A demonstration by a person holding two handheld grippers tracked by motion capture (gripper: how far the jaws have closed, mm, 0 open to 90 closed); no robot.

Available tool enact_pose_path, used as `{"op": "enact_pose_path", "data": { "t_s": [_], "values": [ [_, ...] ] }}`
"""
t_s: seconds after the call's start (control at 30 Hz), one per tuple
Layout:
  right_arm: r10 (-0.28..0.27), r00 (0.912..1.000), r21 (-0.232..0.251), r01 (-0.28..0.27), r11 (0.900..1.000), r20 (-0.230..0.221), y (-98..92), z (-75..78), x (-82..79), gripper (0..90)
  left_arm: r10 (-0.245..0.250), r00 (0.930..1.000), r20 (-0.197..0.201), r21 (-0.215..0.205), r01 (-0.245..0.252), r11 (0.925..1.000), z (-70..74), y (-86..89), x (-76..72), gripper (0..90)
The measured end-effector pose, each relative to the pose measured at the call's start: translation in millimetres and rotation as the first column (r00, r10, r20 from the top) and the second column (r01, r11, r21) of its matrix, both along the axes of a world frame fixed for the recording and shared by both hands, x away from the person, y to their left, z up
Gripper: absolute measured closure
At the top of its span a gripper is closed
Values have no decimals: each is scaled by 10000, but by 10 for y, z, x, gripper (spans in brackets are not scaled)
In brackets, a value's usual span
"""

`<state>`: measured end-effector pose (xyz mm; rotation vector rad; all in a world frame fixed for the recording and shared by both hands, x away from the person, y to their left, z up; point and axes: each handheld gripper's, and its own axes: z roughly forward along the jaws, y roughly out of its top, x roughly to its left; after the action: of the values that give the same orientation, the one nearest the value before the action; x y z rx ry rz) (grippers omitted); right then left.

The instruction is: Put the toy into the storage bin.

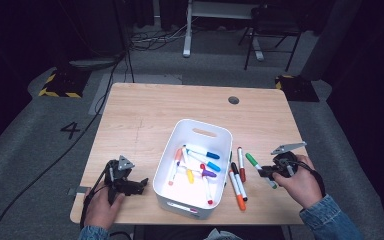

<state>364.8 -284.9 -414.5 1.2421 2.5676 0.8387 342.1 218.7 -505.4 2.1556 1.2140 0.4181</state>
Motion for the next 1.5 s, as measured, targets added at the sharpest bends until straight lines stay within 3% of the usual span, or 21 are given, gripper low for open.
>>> {"op": "enact_pose_path", "data": {
  "t_s": [0.17,0.5,0.83,1.17,1.5],
  "values": [
    [357,9987,302,-368,9989,359,52,226,-58,772,-11,10000,-12,-2,11,10000,1,1,0,0],
    [960,9921,642,-1013,9928,809,169,530,-112,772,21,10000,4,-8,-21,10000,0,-2,-6,0],
    [1732,9770,778,-1836,9799,1241,393,787,-137,772,19,10000,15,-13,-19,10000,-1,-3,-5,0],
    [2336,9617,828,-2469,9655,1433,669,917,-109,772,17,10000,14,-12,-17,10000,-1,-3,-5,0],
    [3021,9405,981,-3190,9426,1555,1007,972,-91,773,17,10000,14,-13,-17,10000,-1,-3,-5,0]
  ]
}}
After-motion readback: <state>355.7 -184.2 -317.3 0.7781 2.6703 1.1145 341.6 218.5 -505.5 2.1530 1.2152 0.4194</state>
